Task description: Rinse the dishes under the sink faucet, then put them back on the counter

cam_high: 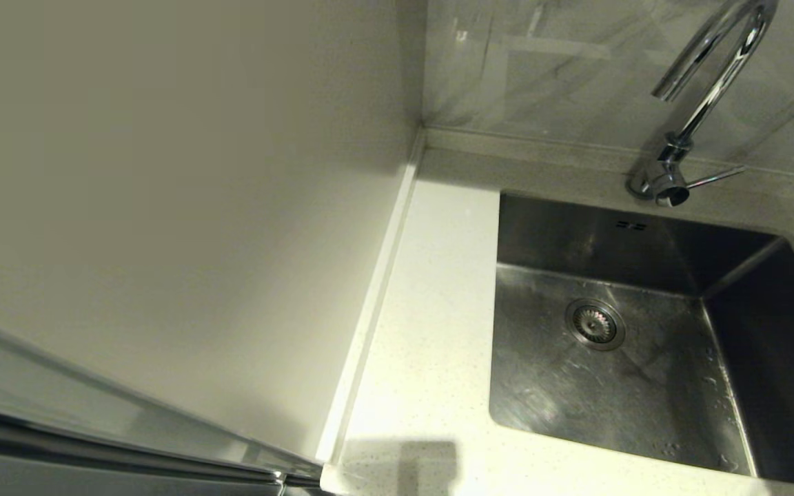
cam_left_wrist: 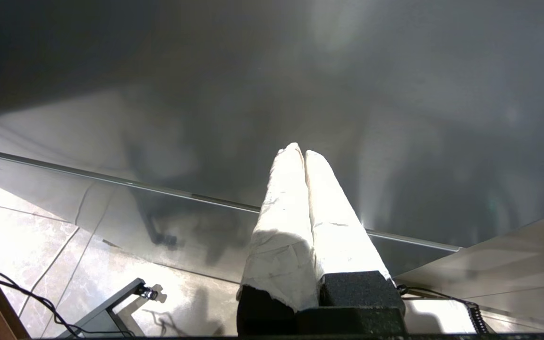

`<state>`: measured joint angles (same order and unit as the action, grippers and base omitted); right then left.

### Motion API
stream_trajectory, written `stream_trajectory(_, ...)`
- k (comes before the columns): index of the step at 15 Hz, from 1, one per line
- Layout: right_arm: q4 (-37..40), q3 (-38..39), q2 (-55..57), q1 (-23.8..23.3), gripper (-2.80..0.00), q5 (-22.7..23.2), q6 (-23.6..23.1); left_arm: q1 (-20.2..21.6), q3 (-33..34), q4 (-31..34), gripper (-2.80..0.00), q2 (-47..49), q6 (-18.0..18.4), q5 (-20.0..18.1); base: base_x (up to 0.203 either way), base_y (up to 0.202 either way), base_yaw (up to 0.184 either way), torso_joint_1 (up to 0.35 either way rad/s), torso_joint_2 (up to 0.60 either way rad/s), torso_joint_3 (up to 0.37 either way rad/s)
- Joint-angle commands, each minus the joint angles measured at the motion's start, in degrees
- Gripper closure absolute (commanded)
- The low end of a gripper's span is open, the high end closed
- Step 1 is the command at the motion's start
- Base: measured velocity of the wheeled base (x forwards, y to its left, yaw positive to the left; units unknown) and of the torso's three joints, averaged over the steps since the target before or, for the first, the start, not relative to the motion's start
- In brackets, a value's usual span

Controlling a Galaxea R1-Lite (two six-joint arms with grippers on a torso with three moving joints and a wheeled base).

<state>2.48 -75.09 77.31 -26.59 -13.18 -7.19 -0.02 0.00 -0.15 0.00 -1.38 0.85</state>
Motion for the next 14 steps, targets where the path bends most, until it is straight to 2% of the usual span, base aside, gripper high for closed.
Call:
stream_trajectory(1,-0.7,0.7,-2.8,1.8,0.00,-0.1,0.8,0.0,0.0,0.0,0.00,-0.2,0.0,0.0,0.000,0.000,0.000,0.000,0.00,0.000)
stream_trajectory(4,-1.2,6.9,-10.1,4.6,0.00,-0.6,3.3,0.0,0.0,0.0,0.00,-0.2,0.0,0.0,0.000,0.000,0.000,0.000,0.00,0.000)
stream_trajectory(7,-3.0,21.0,-22.8,5.6,0.00,-0.1,3.6,-0.1,0.0,0.0,0.00,-0.2,0.0,0.0,0.000,0.000,0.000,0.000,0.00,0.000)
stream_trajectory(10,-4.4,35.5,-38.2,10.8,0.00,0.8,3.4,-0.1,0.0,0.0,0.00,-0.2,0.0,0.0,0.000,0.000,0.000,0.000,0.00,0.000)
stream_trajectory(14,-6.0,50.7,-55.2,18.2,0.00,1.0,0.8,0.0,0.0,0.0,0.00,-0.2,0.0,0.0,0.000,0.000,0.000,0.000,0.00,0.000)
